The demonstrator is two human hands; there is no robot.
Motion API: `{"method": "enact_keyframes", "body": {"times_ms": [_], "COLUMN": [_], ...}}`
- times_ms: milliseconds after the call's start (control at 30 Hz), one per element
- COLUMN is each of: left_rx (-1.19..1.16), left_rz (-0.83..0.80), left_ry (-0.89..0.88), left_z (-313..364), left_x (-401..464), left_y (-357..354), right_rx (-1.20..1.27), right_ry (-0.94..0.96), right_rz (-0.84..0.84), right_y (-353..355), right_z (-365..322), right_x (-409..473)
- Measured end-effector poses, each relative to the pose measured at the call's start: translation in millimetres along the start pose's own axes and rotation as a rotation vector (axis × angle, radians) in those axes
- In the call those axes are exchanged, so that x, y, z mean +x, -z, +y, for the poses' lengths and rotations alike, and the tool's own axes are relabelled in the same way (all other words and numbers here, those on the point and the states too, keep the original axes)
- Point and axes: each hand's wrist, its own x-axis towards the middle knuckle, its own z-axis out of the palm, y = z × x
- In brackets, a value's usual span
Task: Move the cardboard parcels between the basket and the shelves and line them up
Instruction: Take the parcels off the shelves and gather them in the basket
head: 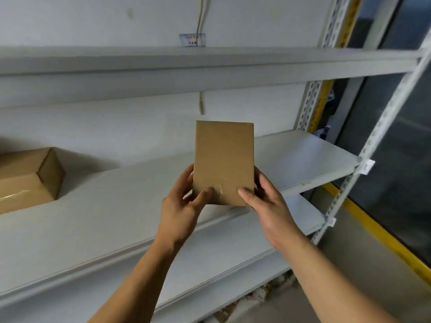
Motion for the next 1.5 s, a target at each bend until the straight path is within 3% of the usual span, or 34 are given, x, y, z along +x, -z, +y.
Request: {"method": "enact_keyframes", "body": {"times_ms": [367, 767, 1133, 1500], "left_rx": [-0.053, 0.049, 0.065, 0.21], "left_rz": [-0.516, -0.971, -1.268, -1.444], "left_ry": [-0.06, 0.012, 0.138, 0.14], "left_z": [-5, -24, -24, -32], "left_x": [-14, -154, -307, -384], "left_y": [-146, -349, -518, -619], "right_rx": [-0.089, -0.01, -0.025, 0.047], "right_ry": [-0.032, -0.176, -0.249, -0.368], "right_rz": [0.54, 0.908, 1.244, 1.48], "right_y": [112, 264, 386, 466], "right_z": [0, 19, 18, 41], "right_x": [-105, -301, -464, -532]}}
